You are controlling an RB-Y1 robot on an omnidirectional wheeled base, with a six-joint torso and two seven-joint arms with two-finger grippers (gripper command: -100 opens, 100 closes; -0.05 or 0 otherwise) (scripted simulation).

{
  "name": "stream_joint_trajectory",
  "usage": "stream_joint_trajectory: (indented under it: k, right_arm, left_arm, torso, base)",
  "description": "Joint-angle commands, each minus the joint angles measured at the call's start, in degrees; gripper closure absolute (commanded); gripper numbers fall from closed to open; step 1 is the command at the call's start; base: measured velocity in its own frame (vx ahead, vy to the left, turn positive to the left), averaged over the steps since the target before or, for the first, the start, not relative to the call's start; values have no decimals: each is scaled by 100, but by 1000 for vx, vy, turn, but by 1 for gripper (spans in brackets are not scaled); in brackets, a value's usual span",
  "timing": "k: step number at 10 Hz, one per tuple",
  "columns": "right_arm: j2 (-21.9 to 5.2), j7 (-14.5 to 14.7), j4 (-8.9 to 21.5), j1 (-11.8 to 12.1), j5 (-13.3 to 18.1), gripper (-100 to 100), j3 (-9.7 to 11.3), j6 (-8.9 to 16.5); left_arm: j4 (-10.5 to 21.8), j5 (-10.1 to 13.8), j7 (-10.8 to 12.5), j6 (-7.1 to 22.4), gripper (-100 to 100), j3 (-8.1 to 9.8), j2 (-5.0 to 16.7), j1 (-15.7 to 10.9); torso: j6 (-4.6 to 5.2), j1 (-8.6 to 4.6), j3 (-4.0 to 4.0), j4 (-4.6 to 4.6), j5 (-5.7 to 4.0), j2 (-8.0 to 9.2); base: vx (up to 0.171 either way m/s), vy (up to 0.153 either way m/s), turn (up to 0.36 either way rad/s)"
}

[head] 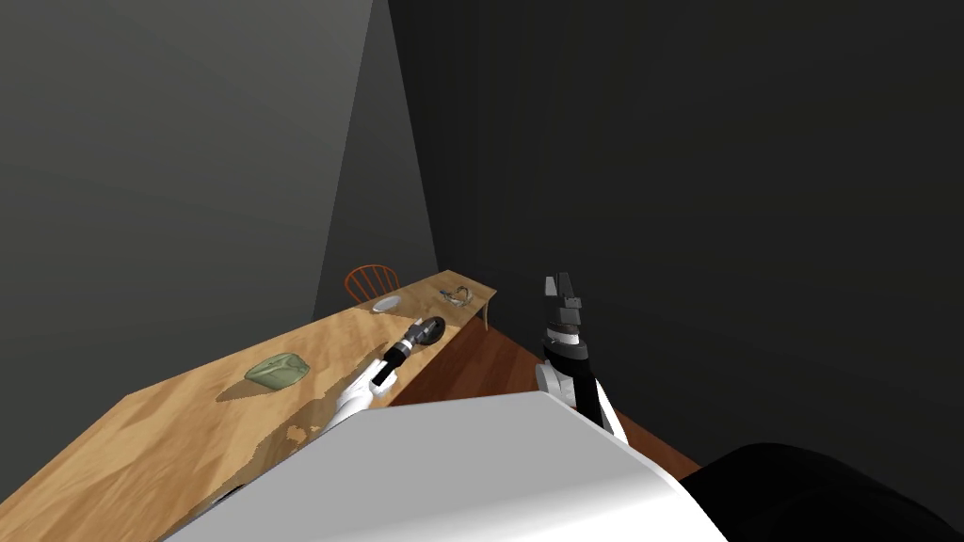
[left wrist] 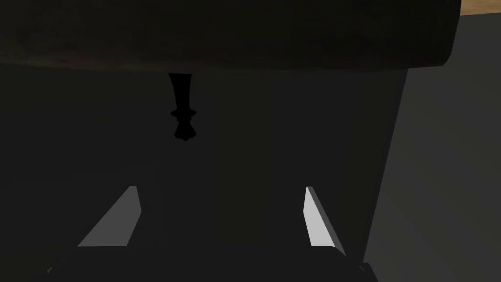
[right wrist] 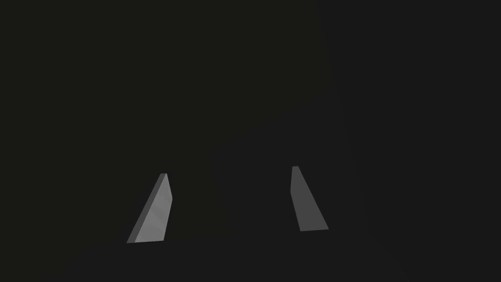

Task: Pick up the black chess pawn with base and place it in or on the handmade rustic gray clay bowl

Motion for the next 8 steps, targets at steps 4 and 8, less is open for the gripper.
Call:
stream_joint_trajectory:
  k: [4, 8]
  right_arm:
    - [0, 0, 0, 0, 0, 0, 0, 0]
    - [0, 0, 0, 0, 0, 0, 0, 0]
  left_arm:
    - [-616, -419, 493, 301, -100, 156, -11, 166]
    - [-1078, -774, 880, 555, -100, 274, -6, 321]
  torso:
    - [1, -1, -1, -1, 0, -2]
    - [0, 0, 1, 0, 0, 2]
  base:
    - [-21, -3, -42]
    - [-25, -1, -48]
